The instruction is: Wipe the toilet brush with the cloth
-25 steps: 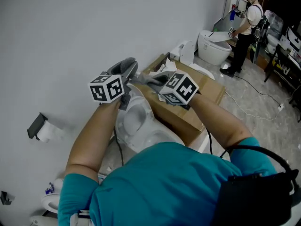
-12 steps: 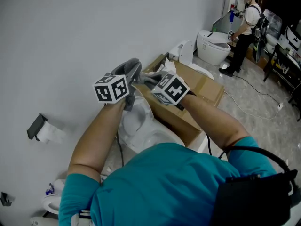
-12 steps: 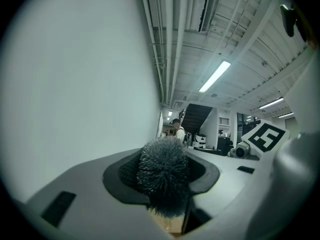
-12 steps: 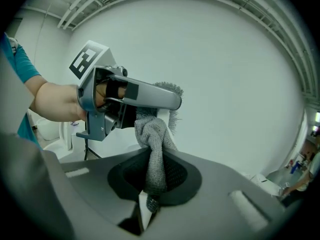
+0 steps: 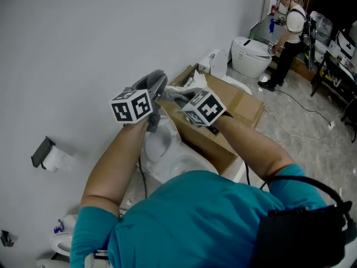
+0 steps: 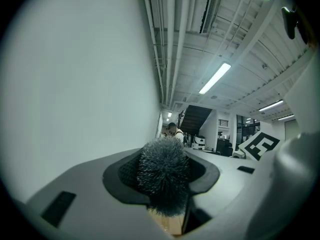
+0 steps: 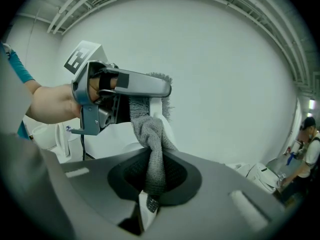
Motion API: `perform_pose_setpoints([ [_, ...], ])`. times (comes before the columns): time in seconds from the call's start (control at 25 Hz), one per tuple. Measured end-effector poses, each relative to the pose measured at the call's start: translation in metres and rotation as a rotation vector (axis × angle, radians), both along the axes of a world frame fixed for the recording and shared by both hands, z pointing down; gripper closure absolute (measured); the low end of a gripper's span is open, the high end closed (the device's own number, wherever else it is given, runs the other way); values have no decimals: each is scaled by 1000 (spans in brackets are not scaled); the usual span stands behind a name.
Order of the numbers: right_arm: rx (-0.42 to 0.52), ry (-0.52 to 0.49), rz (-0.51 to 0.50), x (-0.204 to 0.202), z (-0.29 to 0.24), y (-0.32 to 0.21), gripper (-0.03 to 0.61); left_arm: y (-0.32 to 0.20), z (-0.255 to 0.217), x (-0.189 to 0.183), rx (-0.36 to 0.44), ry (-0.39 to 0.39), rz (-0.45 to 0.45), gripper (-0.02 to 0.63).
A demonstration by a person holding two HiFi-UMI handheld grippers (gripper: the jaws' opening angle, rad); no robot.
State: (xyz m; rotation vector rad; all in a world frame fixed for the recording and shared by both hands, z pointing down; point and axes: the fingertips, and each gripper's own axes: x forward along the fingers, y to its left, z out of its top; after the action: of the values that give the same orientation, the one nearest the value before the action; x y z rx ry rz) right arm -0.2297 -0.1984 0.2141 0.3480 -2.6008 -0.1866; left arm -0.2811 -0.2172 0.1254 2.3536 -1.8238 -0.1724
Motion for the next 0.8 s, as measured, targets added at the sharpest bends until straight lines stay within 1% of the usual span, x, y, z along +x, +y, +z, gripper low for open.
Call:
perform_pose_setpoints([
  [0.24,-54,-37,47,9,2,-10,560,0,-1,-4,6,0,-10,439],
  [0.36,-88,-51,67,13,5,-13,560,1,-1,-7,9,18,-16,439],
  [0.52,-97,-44,89,18,11,-17,560,2,-6,-13,21,54,-23,439],
  [0.8,-105,-38,117,25,19,-25,560,4,-11,-20,32,74,-28,439],
])
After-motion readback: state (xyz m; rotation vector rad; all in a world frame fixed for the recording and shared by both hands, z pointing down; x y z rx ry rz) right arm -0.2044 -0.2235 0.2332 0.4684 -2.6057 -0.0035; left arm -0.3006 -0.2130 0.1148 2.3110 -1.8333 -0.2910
